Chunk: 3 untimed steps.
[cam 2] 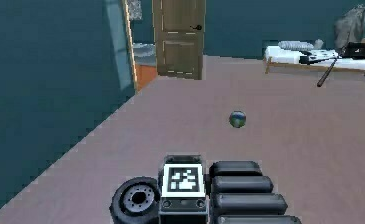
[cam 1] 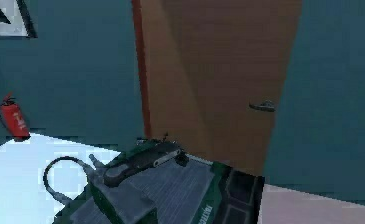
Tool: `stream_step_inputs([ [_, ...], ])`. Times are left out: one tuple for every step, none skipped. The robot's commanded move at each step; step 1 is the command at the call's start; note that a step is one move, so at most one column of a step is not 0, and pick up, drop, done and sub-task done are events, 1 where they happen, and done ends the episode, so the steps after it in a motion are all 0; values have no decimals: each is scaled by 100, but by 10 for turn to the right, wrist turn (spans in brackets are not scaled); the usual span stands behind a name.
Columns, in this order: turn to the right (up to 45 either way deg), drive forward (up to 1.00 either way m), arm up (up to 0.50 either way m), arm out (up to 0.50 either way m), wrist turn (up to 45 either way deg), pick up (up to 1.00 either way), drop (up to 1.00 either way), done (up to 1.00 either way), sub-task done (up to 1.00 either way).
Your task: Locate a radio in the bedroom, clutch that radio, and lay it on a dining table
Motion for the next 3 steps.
stream_step_inputs([
  [150,0,0,0,0,0,0,0,0],
  [0,15,0,0,0,0,0,0,0],
  [-450,0,0,0,0,0,0,0,0],
])
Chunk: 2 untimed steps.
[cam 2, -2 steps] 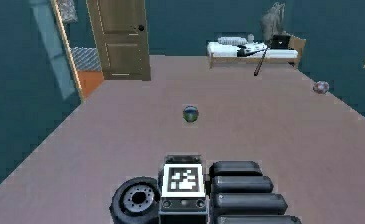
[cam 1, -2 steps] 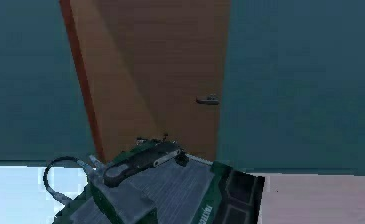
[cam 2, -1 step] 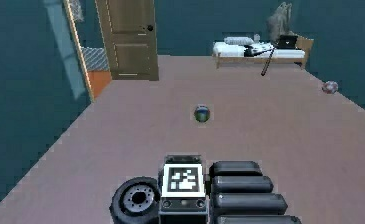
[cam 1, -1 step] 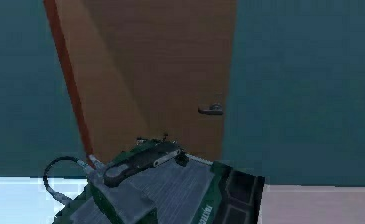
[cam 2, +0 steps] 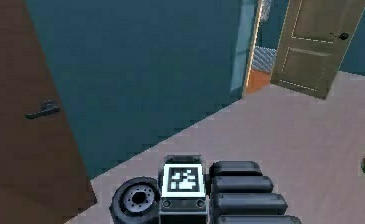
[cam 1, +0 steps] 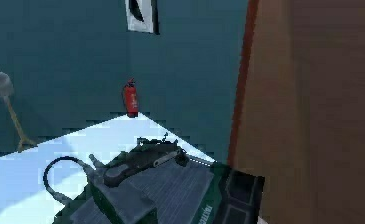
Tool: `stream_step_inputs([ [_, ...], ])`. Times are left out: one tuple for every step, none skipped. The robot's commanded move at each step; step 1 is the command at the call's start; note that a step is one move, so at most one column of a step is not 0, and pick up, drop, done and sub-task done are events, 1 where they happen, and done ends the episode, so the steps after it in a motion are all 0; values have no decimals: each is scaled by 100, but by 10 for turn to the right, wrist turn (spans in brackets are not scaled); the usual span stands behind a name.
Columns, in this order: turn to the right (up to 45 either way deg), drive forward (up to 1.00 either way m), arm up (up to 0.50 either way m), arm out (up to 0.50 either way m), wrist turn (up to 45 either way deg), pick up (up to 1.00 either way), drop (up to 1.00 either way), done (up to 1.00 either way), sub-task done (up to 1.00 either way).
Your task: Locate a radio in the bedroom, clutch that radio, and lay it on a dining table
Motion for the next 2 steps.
stream_step_inputs([
  [-390,0,0,0,0,0,0,0,0],
  [-30,0,0,0,0,0,0,0,0],
])
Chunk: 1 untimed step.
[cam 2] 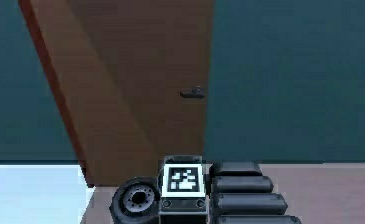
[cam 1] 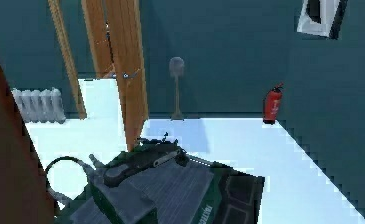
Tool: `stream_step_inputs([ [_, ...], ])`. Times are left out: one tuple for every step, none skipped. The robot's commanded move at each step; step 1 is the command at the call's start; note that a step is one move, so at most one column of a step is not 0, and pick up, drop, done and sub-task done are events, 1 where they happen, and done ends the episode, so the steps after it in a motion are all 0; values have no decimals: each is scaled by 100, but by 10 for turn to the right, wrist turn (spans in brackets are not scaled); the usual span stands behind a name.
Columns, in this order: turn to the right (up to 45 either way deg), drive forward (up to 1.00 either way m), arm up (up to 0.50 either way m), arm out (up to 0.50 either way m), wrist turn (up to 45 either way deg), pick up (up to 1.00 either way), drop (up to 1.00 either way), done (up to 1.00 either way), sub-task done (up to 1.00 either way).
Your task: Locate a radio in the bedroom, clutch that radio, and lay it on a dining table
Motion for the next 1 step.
stream_step_inputs([
  [0,90,0,0,0,0,0,0,0],
])
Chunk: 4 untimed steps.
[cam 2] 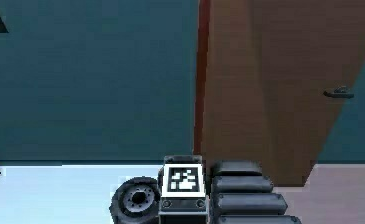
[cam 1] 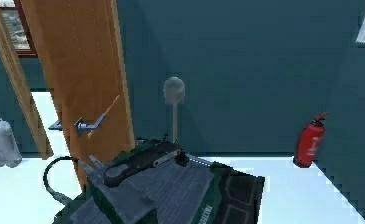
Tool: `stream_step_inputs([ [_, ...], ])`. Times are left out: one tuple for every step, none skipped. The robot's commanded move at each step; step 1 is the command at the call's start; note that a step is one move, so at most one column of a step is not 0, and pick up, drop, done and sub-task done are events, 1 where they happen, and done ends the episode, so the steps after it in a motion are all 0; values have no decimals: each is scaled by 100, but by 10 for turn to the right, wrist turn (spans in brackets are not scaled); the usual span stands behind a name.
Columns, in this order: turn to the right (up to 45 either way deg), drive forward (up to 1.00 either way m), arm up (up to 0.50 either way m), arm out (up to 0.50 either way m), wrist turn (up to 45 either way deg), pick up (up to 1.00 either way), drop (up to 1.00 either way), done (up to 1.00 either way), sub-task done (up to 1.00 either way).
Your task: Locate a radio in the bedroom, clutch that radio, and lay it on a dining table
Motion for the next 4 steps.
stream_step_inputs([
  [-450,0,0,0,0,0,0,0,0],
  [-120,0,0,0,0,0,0,0,0],
  [0,25,0,0,0,0,0,0,0],
  [-60,0,0,0,0,0,0,0,0],
])
